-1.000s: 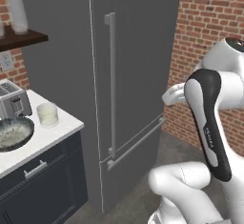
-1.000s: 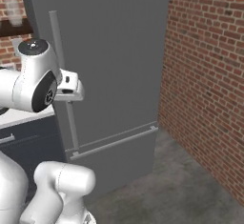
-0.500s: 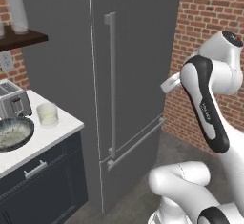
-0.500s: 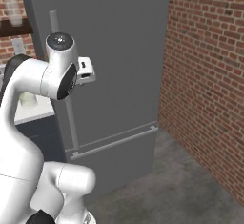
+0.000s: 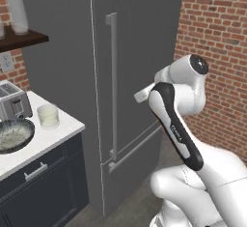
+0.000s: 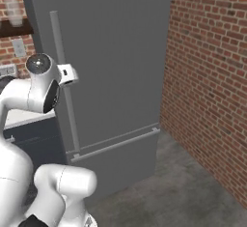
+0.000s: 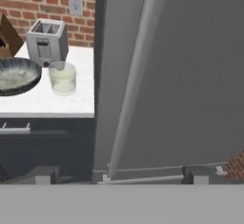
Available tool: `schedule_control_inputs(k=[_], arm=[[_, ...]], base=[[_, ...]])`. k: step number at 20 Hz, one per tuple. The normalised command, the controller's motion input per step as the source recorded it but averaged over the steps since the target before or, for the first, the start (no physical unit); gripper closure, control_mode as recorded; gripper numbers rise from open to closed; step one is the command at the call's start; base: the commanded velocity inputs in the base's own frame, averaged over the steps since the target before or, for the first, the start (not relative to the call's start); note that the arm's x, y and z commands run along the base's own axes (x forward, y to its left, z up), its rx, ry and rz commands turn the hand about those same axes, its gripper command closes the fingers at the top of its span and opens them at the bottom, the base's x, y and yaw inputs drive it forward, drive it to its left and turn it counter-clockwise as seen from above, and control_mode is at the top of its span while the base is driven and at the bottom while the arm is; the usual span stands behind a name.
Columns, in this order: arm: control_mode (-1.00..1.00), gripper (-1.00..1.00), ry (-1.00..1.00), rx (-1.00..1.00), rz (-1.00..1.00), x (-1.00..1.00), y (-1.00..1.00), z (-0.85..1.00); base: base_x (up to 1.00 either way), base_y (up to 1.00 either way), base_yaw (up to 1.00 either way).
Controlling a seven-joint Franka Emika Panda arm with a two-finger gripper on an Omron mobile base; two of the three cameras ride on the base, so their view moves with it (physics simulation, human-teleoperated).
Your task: Grab a lemon wedge from the fridge and one ice cube from the ice bowl, and put them in the glass of lemonade.
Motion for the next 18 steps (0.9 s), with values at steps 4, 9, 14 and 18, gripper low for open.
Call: schedule_control_inputs(k=[4, 9, 14, 18], arm=[[-1.0, -1.0, 0.0, -0.03, -0.02, 0.24, 0.64, 0.34], [-1.0, -1.0, 0.0, 0.0, 0.0, 0.4, 0.22, 0.15], [-1.0, -1.0, 0.0, 0.05, 0.0, 0.38, 0.0, 0.02], [-1.0, -1.0, 0.14, 0.02, 0.0, 0.89, 0.0, -0.03]], base=[[0.0, 0.0, 0.0], [0.0, 0.0, 0.0], [0.0, 0.0, 0.0], [0.0, 0.0, 0.0]])
